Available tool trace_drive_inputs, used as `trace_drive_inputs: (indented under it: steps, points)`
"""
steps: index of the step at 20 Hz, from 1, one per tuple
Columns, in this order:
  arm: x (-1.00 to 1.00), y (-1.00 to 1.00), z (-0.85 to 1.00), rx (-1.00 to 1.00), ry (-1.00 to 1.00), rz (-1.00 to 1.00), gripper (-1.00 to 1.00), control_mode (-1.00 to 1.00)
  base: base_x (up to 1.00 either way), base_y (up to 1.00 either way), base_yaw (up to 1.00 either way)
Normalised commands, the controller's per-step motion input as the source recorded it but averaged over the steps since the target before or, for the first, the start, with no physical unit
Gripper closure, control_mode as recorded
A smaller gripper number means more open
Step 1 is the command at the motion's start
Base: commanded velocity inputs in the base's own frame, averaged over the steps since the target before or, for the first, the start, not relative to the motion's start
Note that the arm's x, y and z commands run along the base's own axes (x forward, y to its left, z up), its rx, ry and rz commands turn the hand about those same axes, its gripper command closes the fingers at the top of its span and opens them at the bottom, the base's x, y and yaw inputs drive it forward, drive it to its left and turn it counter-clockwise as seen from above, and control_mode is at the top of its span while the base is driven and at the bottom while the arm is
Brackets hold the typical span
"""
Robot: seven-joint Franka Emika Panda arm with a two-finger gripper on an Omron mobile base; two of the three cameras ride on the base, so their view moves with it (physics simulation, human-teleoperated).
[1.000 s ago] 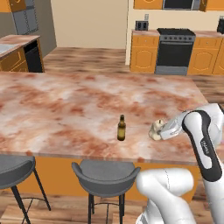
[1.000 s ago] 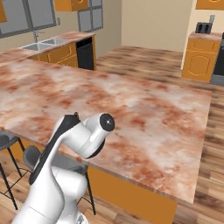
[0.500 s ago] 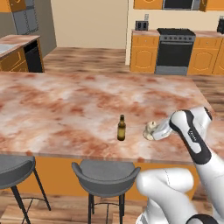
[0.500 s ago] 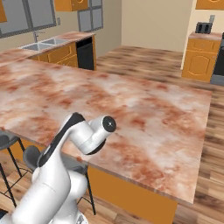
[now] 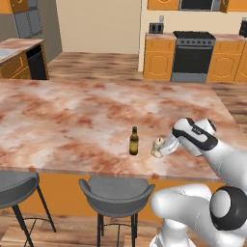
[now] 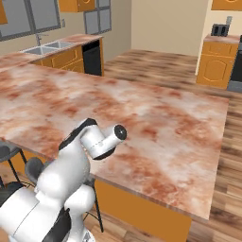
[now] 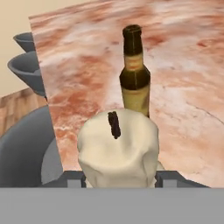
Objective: Get the candle and the beer from the cabinet and move them to the dining counter.
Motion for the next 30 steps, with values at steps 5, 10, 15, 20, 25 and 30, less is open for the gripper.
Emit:
trace_drive_inputs:
  steps: [5,10,15,20,25,30]
  points:
    - [0.51,-0.13,-0.33,-0.01,0.18,0.07,1.0,-1.0,0.0,0.0,0.0]
    - [0.28,-0.05,-0.36,0.0,-0.02,0.12,1.0,-1.0,0.0,0.0,0.0]
    - [0.29,-0.03,-0.35,-0.02,-0.07,0.1,1.0,-1.0,0.0,0.0,0.0]
    - [0.29,0.0,-0.26,-0.01,-0.07,0.05,1.0,-1.0,0.0,0.0,0.0]
    - [0.28,0.0,-0.19,0.0,-0.04,0.01,1.0,-1.0,0.0,0.0,0.0]
    - [0.19,0.0,-0.19,0.0,-0.03,0.02,1.0,-1.0,0.0,0.0,0.0]
